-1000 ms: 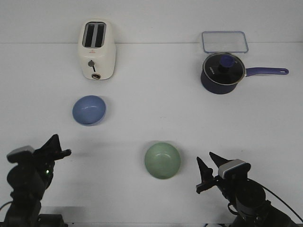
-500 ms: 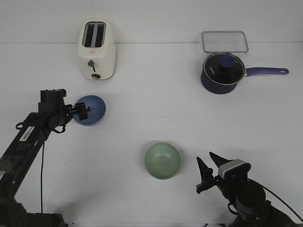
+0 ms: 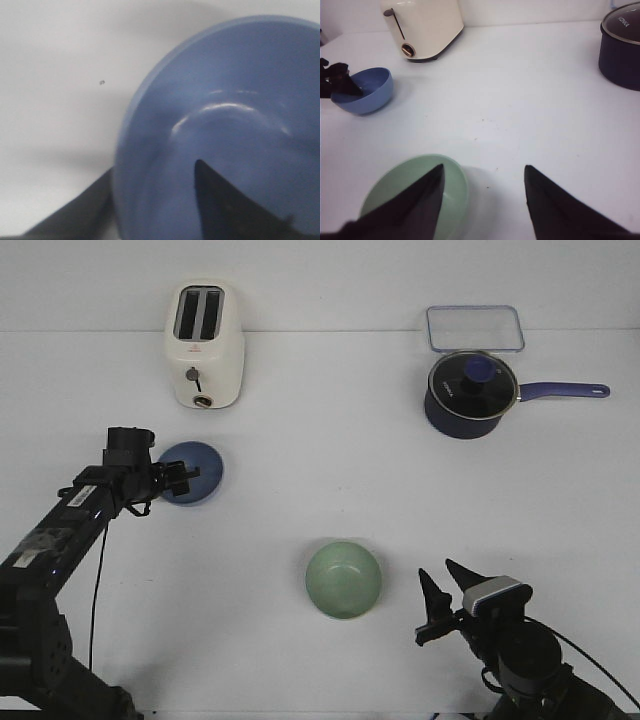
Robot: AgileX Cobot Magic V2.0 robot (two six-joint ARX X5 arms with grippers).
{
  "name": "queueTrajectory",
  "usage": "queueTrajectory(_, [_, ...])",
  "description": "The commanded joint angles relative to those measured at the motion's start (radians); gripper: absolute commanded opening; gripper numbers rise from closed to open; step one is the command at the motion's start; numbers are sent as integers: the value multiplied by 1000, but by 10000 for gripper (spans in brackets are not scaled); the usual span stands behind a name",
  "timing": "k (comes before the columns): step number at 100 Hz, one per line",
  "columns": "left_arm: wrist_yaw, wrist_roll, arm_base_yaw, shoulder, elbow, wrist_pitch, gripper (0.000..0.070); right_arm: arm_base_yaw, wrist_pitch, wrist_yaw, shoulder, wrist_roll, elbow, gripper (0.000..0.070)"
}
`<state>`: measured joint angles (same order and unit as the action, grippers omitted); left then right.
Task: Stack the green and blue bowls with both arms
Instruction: 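Reach the left gripper forward and grasp the rim of the blue bowl, then lift the blue bowl with the left gripper and lower it into the green bowl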
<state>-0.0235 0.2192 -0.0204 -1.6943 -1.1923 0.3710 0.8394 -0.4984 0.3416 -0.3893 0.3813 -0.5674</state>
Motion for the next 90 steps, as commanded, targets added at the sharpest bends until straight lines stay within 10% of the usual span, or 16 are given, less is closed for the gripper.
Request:
queueTrajectory(1, [5, -9, 0, -19, -24, -6, 7, 10, 19, 3, -5, -9, -2, 335])
queueTrajectory(26, [-7, -24, -2, 61, -26, -3, 9, 10, 21, 3, -5, -13, -2, 335])
queueTrajectory(47, [-170, -23, -56, 245, -26, 56, 9, 10, 19, 3, -5, -13, -2, 335])
queueTrajectory(90, [-196, 87, -561, 332, 43, 45, 9, 10, 18, 7, -5, -13, -2, 335])
